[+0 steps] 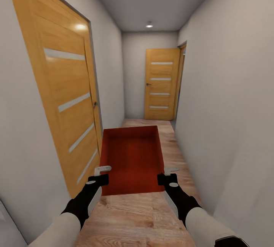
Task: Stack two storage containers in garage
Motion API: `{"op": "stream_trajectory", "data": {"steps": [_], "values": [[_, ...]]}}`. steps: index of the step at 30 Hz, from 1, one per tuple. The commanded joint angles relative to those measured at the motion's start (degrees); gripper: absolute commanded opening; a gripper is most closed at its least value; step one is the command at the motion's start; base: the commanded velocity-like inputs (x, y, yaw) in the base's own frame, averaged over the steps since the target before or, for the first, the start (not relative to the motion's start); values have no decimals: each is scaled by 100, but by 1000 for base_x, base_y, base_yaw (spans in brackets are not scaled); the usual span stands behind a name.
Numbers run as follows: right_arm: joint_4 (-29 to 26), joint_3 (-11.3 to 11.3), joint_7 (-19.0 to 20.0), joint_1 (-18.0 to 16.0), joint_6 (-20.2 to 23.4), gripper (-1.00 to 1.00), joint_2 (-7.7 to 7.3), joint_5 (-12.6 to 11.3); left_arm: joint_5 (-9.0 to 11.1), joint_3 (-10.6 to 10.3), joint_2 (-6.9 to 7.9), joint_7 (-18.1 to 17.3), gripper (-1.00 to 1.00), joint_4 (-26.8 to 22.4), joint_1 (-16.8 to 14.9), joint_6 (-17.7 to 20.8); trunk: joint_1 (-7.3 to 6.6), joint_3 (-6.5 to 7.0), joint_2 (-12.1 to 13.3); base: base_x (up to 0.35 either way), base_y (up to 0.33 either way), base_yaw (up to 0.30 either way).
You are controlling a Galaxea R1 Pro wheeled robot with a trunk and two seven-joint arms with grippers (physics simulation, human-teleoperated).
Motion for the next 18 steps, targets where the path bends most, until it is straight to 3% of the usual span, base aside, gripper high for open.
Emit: {"op": "stream_trajectory", "data": {"steps": [1,14,18], "values": [[-33,-357,-98,-6,26,-100,-6,127,21,469,6,143,-100,2,1,41,6,-5,-7,323,95,0],[-33,-357,-98,-8,25,-100,-6,127,20,462,6,160,-100,28,1,34,6,-5,-7,323,54,-3],[-33,-359,-98,-8,32,-100,-6,127,20,463,6,160,-100,23,1,34,6,-5,-7,323,1,-180]]}}
